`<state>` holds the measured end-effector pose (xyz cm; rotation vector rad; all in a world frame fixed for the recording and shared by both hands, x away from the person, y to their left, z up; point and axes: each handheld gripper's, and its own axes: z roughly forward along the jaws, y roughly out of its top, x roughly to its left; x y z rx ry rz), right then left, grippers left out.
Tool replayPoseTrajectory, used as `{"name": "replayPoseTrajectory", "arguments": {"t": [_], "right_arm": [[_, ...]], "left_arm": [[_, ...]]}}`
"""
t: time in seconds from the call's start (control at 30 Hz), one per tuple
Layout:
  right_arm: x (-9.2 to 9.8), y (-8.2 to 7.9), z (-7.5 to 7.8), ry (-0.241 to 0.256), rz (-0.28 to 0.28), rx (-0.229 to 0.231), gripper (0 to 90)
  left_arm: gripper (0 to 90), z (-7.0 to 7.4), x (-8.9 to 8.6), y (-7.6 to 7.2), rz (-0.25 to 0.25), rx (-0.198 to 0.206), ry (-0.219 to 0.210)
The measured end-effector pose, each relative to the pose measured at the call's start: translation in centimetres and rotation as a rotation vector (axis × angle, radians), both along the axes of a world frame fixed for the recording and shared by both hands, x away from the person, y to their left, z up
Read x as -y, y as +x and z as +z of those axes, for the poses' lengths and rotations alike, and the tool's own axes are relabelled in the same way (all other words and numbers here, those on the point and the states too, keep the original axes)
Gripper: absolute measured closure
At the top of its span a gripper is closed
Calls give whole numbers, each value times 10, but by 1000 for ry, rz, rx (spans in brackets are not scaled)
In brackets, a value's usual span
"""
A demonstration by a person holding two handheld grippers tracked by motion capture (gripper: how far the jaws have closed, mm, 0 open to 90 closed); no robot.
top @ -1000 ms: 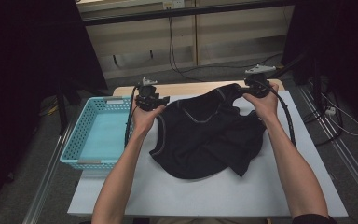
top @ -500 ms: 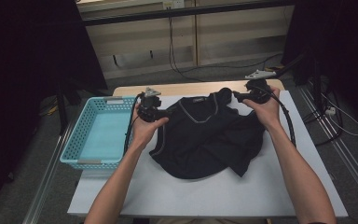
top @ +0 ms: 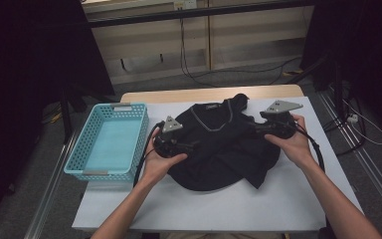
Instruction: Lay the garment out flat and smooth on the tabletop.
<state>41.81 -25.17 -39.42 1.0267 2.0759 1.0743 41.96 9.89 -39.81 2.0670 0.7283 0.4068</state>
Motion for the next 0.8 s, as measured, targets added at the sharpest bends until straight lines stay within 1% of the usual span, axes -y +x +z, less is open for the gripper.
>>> {"name": "replayPoseTrajectory", "arguments": {"t": [0.03,0.07,0.1,0.13,0.17,0.2,0.23,0.27,0.3,0.37,0.4,0.43,0.47,0.5,0.53,0.57,0.6,0.63,0.67,0.7,0.73,0.77,0.8], "right_arm": [[0,-5,-3,7,7,-3,430],[-1,-10,-5,6,15,-8,427],[-1,-15,-8,9,28,-11,427],[-3,-20,-10,-2,39,-17,420],[-4,-24,-11,-18,49,-22,412],[-5,-29,-11,-15,59,-24,410],[-6,-33,-11,-5,66,-22,408],[-7,-39,-11,3,75,-19,399],[-8,-44,-11,4,79,-15,393],[-11,-52,-14,7,84,-17,375],[-12,-55,-17,3,89,-20,364],[-13,-57,-19,0,90,-24,351],[-15,-59,-23,6,86,-40,326],[-16,-60,-27,7,81,-53,321],[-17,-61,-31,-4,85,-61,321],[-19,-63,-35,-23,89,-66,321],[-19,-63,-38,-41,89,-68,321],[-20,-63,-42,-71,88,-73,340],[-20,-63,-45,-87,87,-60,404],[-19,-63,-47,-105,72,-37,482],[-17,-61,-48,-107,63,-35,531],[-16,-60,-48,-106,57,-41,608],[-13,-59,-48,-108,53,-31,695]], "left_arm": [[187,-1,0,-5,0,12,5],[177,-2,0,-9,-9,10,8],[174,-4,1,-13,-10,6,24],[167,-5,2,-16,-15,2,38],[155,-6,4,-20,-23,-19,39],[149,-6,5,-23,-34,-39,35],[150,-6,8,-28,-55,-48,49],[146,-7,11,-33,-63,-26,67],[141,-8,14,-38,-71,-17,78],[128,-12,19,-42,-94,-33,73],[126,-15,20,-44,-101,-30,69],[126,-20,24,-45,-106,-40,64],[123,-24,26,-46,-113,-46,61],[128,-27,29,-47,-136,-62,81],[156,-30,32,-48,-159,-75,88],[191,-31,34,-49,-162,-70,95],[191,-33,37,-51,-163,-80,95],[196,-34,39,-53,-178,-86,93],[221,-36,42,-54,-193,-82,97],[247,-37,44,-56,-196,-75,109],[253,-38,45,-57,-203,-78,117],[262,-41,48,-59,-210,-70,108],[304,-42,49,-61,-216,-62,104]]}}
